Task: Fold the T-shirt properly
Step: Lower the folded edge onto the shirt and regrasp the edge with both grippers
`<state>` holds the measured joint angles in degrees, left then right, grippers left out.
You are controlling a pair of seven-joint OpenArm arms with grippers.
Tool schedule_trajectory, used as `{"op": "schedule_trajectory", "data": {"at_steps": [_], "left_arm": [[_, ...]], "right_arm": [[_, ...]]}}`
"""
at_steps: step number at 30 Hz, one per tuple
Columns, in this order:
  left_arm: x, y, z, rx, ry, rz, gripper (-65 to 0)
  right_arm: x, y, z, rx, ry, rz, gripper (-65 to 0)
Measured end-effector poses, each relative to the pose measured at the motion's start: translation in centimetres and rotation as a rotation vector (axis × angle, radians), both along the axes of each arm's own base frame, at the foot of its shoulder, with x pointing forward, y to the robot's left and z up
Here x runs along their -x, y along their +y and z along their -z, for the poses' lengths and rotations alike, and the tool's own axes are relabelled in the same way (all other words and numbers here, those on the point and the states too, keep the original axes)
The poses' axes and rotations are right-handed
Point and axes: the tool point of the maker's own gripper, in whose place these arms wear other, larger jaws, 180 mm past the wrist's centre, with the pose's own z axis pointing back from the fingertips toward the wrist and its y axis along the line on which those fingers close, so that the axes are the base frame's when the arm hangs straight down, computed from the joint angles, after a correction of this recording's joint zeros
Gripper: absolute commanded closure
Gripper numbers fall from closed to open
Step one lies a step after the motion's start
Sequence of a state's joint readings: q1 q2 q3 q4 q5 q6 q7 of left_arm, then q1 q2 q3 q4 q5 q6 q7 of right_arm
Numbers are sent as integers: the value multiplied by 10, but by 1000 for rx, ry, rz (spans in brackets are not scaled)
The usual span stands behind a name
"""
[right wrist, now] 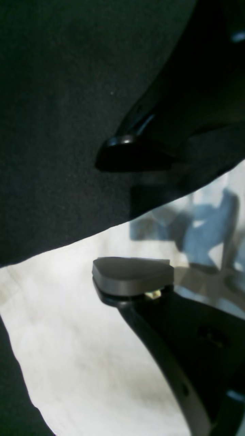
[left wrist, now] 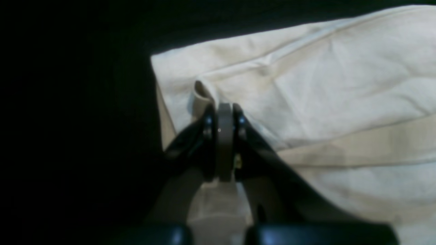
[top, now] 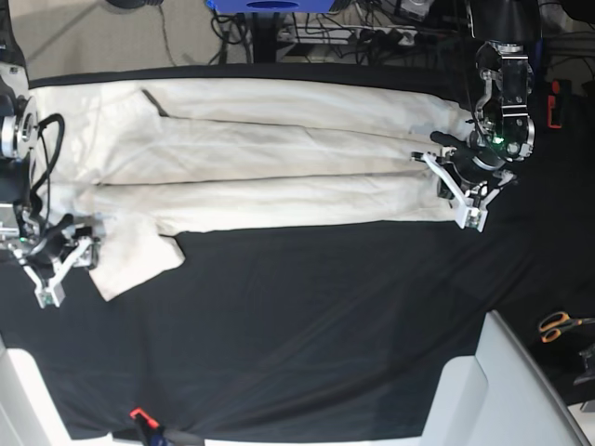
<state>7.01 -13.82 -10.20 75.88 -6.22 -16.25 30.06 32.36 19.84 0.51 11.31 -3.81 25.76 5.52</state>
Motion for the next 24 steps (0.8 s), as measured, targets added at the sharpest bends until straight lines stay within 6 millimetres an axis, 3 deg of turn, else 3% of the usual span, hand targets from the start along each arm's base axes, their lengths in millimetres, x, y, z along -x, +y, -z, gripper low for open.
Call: {"op": "schedule_trajectory", "data": {"at_steps": [4,7,11,14,17,24], "left_arm": [[0,-1,0,3,-1,0,0],[-1,-1,-1,1,-3,0,0],[-2,-2,-1,4,-5,0,0],[-3,-1,-2,2,-7,-1,0],[-3,-1,-2,3,-7,0,0],[-5,-1,-3,3,-12,-1,0]], "right_arm": [[-4,19,2,13,-8,-63,-377],[-4,22,3,11,-11,-71,-357],[-4,30,4,-5,-12,-81,-213],[-4,31,4,-9,-12,-84,-149],[-3,26,4,3,17,-83,-5],[-3,16,-4,92,56,-123,0]]}}
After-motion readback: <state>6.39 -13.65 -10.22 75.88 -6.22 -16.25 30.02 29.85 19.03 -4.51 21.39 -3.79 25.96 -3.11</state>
